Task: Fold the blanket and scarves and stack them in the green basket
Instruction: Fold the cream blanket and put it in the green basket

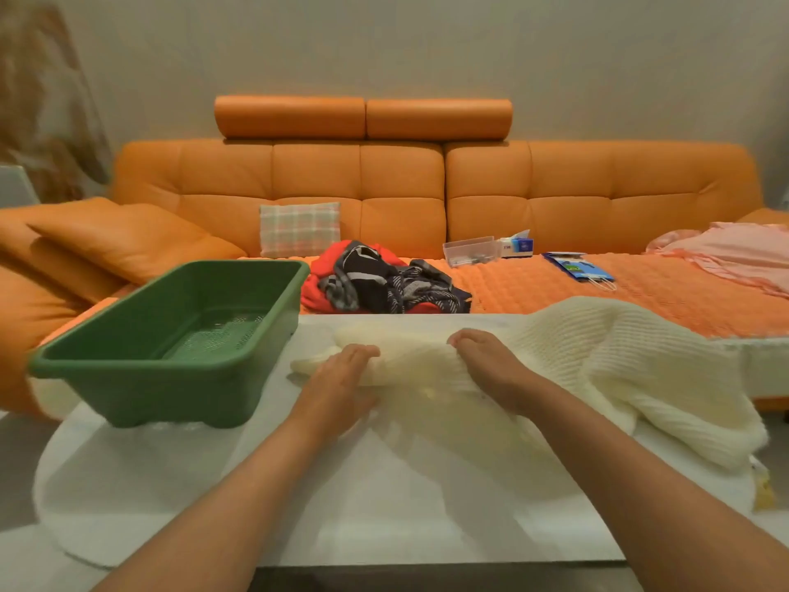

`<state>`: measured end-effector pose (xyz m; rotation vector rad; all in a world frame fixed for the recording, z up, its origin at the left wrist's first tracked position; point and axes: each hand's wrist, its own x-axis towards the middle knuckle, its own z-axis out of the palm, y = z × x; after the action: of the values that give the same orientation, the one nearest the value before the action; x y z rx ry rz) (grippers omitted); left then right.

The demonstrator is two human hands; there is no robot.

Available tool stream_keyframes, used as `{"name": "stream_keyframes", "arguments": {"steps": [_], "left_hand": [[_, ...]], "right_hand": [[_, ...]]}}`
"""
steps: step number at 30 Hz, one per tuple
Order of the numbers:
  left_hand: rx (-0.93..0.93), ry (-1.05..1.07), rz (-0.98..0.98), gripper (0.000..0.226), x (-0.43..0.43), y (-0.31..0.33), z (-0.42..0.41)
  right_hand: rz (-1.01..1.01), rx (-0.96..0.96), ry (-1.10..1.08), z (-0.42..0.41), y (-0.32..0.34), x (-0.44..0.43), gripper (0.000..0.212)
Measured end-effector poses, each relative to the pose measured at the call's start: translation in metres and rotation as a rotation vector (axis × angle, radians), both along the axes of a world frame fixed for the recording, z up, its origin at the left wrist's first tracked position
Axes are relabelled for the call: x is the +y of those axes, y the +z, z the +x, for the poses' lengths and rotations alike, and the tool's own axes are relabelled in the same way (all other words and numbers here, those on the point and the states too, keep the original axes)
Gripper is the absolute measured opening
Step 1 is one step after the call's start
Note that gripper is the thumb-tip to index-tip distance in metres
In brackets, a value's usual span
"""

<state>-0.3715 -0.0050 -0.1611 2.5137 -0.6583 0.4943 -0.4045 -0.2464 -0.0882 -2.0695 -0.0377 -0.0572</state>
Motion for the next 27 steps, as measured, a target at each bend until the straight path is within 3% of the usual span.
{"name": "stream_keyframes", "arguments": {"steps": [2, 4, 7, 10, 12, 13, 15, 17, 18, 20, 23, 25, 27], "left_hand": [[0.005, 0.051, -0.035, 0.033, -0.008, 0.001, 0.005], [0.015, 0.056, -0.013, 0.021, -0.010, 0.001, 0.012], [-0.020, 0.062, -0.058, 0.028, -0.002, 0.011, 0.020], [-0.180, 0.077, -0.180, 0.028, 0.007, 0.043, 0.015], [-0.163, 0.055, -0.170, 0.025, 0.010, 0.070, -0.001], [-0.046, 0.048, -0.122, 0.026, 0.012, 0.082, -0.010], [0.407, 0.040, 0.080, 0.026, 0.015, 0.097, -0.028], [0.881, -0.001, 0.210, 0.021, 0.016, 0.100, -0.046], [0.983, -0.029, 0.231, 0.020, 0.016, 0.097, -0.051], [0.895, -0.047, 0.240, 0.021, 0.014, 0.085, -0.049], [0.473, 0.116, 0.220, 0.025, 0.016, 0.065, -0.025], [0.332, 0.198, 0.185, 0.027, 0.020, 0.050, -0.011], [0.402, 0.222, 0.192, 0.026, 0.023, 0.035, -0.003]], "right_hand": [[0.013, 0.053, 0.078, 0.000, -0.001, -0.002, 0.027], [-0.088, 0.097, 0.166, 0.001, 0.000, -0.006, 0.042], [-0.384, -0.045, 0.216, 0.005, -0.001, -0.011, 0.039], [-0.389, -0.125, 0.232, 0.011, 0.002, -0.015, 0.016], [-0.364, 0.028, 0.307, 0.009, 0.012, -0.017, 0.036], [-0.361, 0.169, 0.343, 0.006, 0.017, -0.016, 0.043], [-0.376, 0.424, 0.440, 0.000, 0.023, -0.013, 0.053], [-0.394, 0.465, 0.485, 0.001, 0.020, -0.006, 0.055], [-0.415, 0.395, 0.454, 0.003, 0.015, -0.001, 0.051], [-0.494, 0.149, 0.317, 0.014, 0.000, 0.009, 0.033], [-0.663, -0.120, 0.226, 0.033, -0.027, 0.024, 0.029], [-0.663, -0.057, 0.314, 0.042, -0.045, 0.034, 0.048], [-0.730, 0.123, 0.367, 0.052, -0.060, 0.036, 0.061]]}}
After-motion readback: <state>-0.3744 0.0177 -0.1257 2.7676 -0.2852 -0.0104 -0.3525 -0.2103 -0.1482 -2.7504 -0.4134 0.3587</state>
